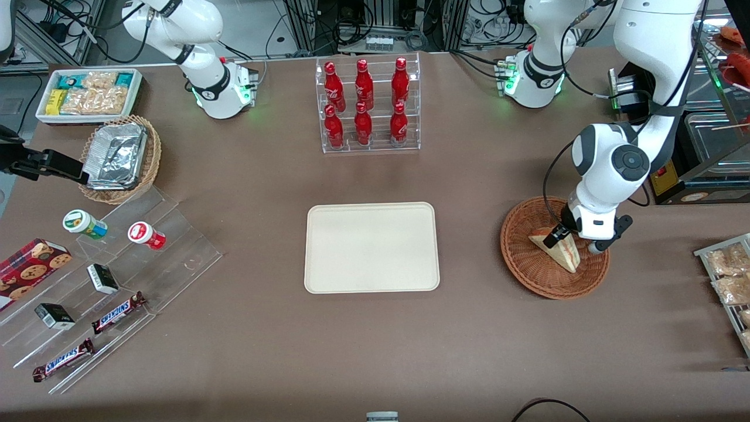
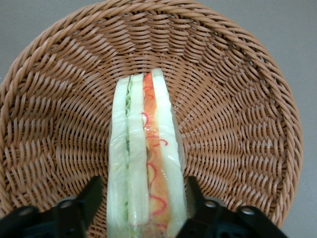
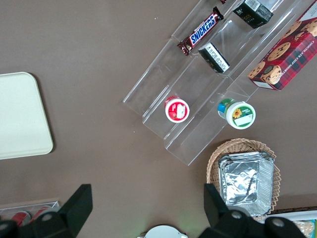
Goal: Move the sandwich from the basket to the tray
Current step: 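Close the left gripper on the wrapped sandwich and lift it, then carry the sandwich with the left gripper over the cream tray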
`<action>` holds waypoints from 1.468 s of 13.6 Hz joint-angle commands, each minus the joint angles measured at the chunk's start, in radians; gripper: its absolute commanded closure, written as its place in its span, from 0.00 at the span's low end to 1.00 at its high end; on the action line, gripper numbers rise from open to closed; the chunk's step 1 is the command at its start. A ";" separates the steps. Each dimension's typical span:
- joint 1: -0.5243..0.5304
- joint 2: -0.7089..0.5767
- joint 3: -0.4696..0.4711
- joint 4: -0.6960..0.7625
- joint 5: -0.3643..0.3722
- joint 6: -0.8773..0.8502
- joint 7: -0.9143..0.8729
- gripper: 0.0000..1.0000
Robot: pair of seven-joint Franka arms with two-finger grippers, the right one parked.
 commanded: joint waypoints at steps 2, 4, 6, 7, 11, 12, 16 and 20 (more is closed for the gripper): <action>-0.006 -0.005 0.003 0.003 0.016 0.014 -0.027 0.64; -0.005 -0.038 0.003 0.004 0.034 0.002 -0.021 0.64; -0.005 -0.101 -0.009 0.021 0.042 -0.103 -0.021 0.64; -0.005 -0.138 -0.035 0.039 0.057 -0.172 -0.020 0.64; -0.005 -0.180 -0.201 0.215 0.105 -0.464 -0.029 0.64; -0.005 -0.151 -0.251 0.290 0.105 -0.554 -0.030 0.64; -0.006 -0.002 -0.468 0.481 0.105 -0.621 -0.049 0.64; -0.119 0.225 -0.556 0.695 0.161 -0.613 -0.117 0.64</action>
